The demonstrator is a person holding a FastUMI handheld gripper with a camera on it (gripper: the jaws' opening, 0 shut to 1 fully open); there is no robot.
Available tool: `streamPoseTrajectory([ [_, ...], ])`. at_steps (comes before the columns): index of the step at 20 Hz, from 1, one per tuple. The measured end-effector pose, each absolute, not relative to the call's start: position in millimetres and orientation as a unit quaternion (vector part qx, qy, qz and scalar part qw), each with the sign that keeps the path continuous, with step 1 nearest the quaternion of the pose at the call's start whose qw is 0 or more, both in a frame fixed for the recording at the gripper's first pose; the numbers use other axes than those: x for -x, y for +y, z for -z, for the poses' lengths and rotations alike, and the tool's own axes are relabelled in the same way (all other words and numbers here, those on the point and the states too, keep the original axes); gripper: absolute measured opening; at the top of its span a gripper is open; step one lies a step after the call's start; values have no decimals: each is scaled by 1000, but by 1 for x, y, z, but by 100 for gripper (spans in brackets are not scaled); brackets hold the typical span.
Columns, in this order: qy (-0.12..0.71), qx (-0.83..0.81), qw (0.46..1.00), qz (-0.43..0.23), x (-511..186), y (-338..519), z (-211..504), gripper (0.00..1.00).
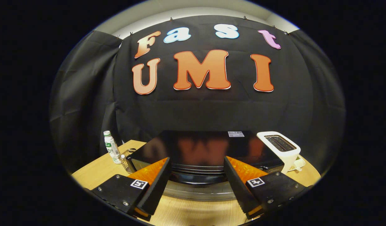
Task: Open the toaster oven, put the food inside, and close the toaster oven door.
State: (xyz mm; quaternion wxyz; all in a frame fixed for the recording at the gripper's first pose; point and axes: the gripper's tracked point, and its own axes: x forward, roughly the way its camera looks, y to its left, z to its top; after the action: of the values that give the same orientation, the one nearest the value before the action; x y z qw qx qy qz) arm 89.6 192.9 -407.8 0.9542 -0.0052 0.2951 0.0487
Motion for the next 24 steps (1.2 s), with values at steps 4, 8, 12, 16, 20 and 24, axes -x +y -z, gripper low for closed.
streamPoseTrajectory([
  [4,268,7,963,-34,-90,193,409,99],
  [8,258,-3,965,-40,-76,199,407,90],
  [12,263,-2,963,-62,-43,202,401,80],
  [16,309,-8,946,-97,15,213,419,80],
  [20,368,-24,925,-95,49,208,456,80],
  [24,409,-43,906,-100,66,212,480,78],
])
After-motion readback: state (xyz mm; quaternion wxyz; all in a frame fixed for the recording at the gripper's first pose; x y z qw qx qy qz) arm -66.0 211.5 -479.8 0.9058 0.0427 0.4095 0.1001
